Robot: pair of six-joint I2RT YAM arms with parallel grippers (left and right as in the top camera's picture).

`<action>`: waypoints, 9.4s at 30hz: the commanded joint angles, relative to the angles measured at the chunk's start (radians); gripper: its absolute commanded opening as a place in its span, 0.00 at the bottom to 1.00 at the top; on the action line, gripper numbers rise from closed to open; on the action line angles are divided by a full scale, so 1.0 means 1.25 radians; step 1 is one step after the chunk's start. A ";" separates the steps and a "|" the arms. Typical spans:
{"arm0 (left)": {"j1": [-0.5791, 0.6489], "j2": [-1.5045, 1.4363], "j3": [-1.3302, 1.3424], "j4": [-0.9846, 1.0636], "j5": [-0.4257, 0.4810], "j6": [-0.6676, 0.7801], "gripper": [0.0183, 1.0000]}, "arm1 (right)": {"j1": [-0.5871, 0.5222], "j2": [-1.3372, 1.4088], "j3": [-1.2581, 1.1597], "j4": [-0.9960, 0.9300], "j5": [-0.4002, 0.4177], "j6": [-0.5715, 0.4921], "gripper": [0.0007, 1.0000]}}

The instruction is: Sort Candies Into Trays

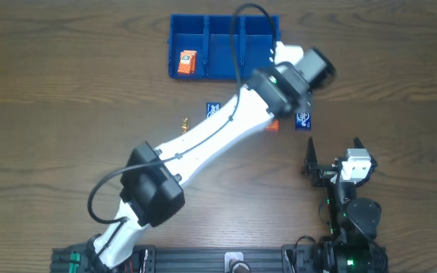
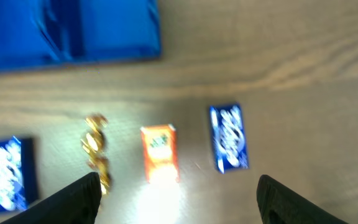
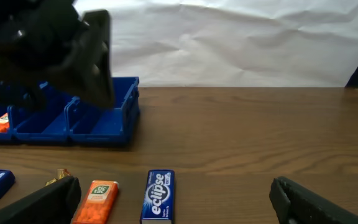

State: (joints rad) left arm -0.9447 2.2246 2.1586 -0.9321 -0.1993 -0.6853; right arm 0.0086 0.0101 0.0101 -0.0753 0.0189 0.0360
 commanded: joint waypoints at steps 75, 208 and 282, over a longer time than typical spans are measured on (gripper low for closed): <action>0.446 0.052 0.123 -0.117 0.056 0.253 0.26 | -0.003 -0.006 -0.002 -0.004 0.004 -0.012 1.00; 0.757 -1.776 -1.723 0.703 0.355 0.564 1.00 | -0.002 0.867 0.818 -0.547 -0.089 -0.006 1.00; 0.757 -1.776 -1.723 0.703 0.355 0.564 1.00 | 0.271 1.399 1.367 -0.682 0.105 0.164 0.04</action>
State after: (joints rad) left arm -0.0017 0.0101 0.0250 -0.0227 0.2276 0.0048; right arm 0.2539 1.7836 1.6066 -0.9184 0.0486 0.1558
